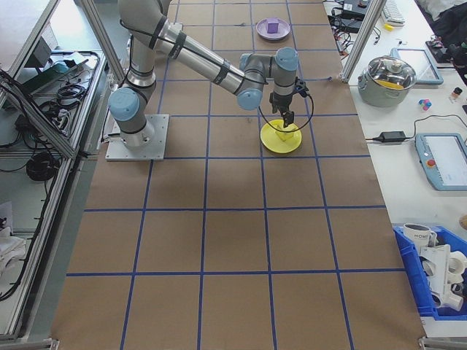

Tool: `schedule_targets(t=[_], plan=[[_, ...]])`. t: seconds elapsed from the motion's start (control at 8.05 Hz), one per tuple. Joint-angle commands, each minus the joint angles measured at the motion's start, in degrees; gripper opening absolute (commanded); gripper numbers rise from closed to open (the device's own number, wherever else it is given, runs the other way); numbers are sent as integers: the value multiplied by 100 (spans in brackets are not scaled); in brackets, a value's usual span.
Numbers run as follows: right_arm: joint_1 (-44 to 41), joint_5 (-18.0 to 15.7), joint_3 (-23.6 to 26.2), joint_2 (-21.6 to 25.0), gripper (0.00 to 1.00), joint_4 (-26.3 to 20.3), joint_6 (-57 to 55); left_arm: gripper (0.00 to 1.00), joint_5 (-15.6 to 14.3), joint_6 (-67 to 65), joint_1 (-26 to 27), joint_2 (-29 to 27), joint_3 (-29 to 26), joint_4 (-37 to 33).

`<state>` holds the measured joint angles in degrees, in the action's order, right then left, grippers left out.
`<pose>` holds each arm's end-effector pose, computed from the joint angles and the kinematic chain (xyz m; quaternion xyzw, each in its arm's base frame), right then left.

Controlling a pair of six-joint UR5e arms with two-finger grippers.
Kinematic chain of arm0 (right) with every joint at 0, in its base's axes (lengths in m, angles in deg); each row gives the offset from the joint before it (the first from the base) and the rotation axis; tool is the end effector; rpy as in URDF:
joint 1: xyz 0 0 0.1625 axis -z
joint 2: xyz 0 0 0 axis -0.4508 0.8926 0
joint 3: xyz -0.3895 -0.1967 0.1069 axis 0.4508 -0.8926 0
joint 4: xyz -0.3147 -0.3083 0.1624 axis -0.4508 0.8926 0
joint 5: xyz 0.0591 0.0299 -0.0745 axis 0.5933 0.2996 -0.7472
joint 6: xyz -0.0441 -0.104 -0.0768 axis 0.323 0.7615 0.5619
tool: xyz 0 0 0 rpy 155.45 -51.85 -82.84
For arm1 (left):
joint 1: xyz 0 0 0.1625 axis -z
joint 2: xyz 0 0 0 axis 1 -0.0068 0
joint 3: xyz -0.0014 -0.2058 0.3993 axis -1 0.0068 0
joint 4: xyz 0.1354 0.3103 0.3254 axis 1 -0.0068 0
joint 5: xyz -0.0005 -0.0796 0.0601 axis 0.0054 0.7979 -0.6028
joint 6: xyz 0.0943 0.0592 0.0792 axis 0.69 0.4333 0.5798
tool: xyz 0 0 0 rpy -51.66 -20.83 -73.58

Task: Sort blocks by color into plates

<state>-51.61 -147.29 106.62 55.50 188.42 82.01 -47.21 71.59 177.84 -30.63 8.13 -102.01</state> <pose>-0.0014 -0.6752 0.2316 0.2070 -0.9771 0.0466 0.0163 -0.1064 -0.5811 0.5374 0.0138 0.9992 -0.0173 0.0341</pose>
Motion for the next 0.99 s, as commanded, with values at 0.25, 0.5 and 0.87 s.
schedule_targets(t=[0.25,0.5,0.87], plan=[[-35,62,-115,1787,100,-1633,-1845,100,-5,0,2,2,-3,0],[-61,80,-238,2421,100,-2608,-3123,100,-5,0,2,20,-3,0],[-708,63,-256,3047,100,-3253,-4002,100,-14,0,-7,-7,-3,0]])
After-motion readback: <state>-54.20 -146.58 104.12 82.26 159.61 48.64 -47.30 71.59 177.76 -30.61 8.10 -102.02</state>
